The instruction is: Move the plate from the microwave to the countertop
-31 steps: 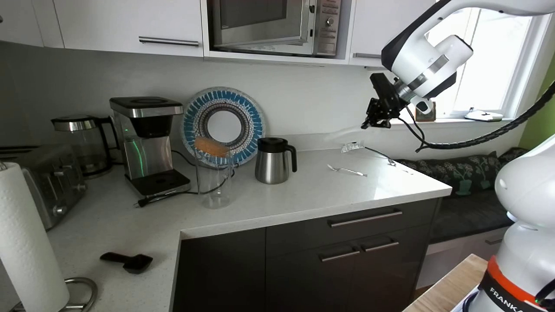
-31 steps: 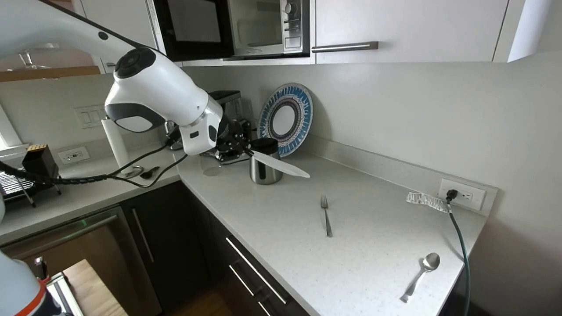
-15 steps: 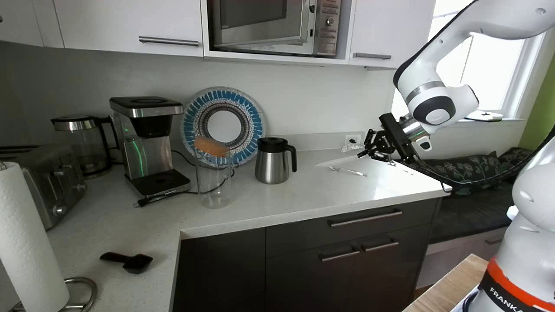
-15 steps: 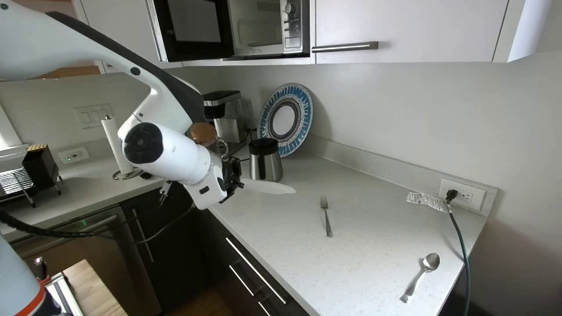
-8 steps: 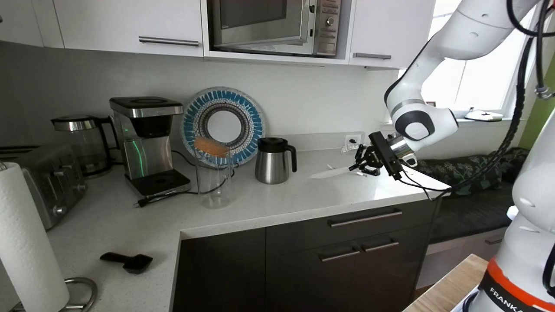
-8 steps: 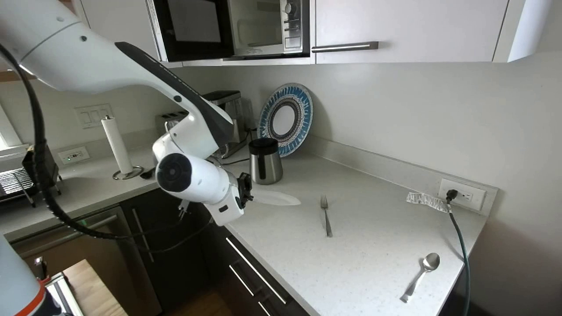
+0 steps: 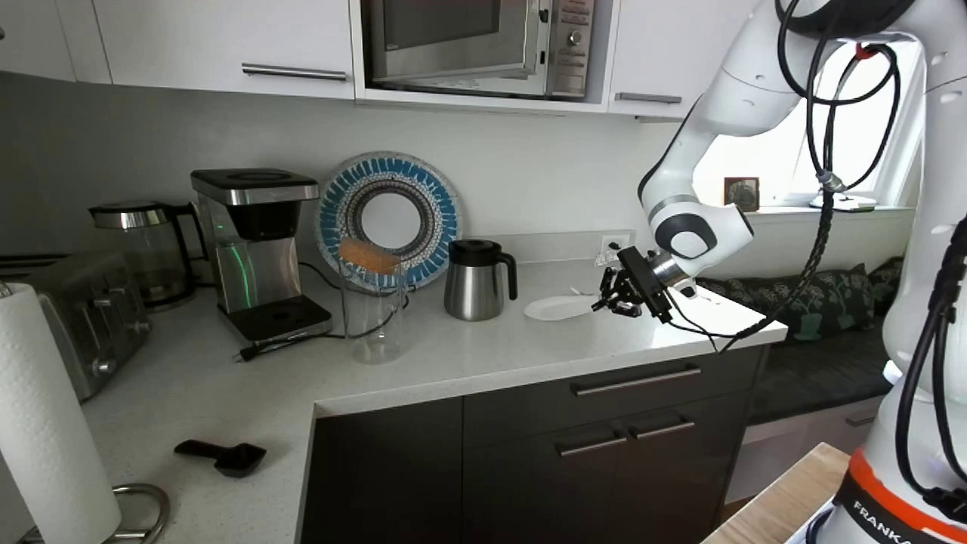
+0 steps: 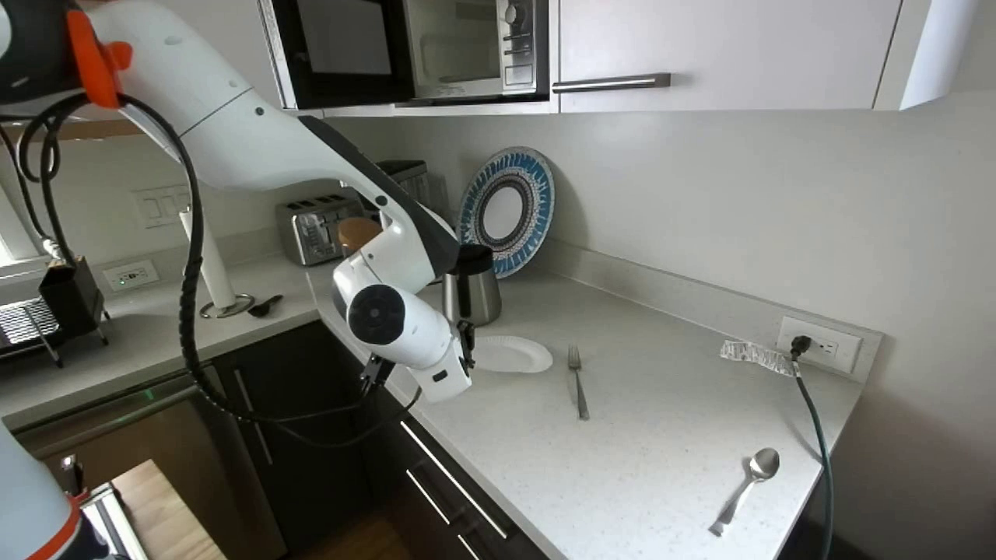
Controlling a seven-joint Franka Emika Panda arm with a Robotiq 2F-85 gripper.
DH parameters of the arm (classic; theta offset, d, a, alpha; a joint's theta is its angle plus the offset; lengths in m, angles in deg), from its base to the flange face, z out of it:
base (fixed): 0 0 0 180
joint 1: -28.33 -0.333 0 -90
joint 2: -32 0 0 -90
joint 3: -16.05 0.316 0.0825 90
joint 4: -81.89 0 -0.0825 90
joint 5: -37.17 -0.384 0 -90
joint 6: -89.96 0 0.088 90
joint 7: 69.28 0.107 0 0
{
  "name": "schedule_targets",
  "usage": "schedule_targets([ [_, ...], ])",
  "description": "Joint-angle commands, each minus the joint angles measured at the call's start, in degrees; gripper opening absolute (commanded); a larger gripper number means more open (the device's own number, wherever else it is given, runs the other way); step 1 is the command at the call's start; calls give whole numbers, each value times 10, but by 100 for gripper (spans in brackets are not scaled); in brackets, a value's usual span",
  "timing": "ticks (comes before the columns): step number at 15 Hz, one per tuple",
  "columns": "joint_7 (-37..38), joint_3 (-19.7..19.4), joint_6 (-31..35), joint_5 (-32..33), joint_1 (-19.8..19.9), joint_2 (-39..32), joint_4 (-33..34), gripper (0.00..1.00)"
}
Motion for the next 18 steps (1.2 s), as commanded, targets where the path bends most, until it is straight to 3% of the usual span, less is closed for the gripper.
schedule_targets([
  [1,4,10,-1,-5,11,-38,32,32],
  [7,11,7,-6,8,15,-47,47,76],
  [10,12,5,15,62,9,-12,33,99],
  [12,61,-1,57,173,-3,39,0,100],
  [14,108,-40,93,267,-56,75,-45,100],
  [18,191,-89,165,456,-116,126,-125,99],
])
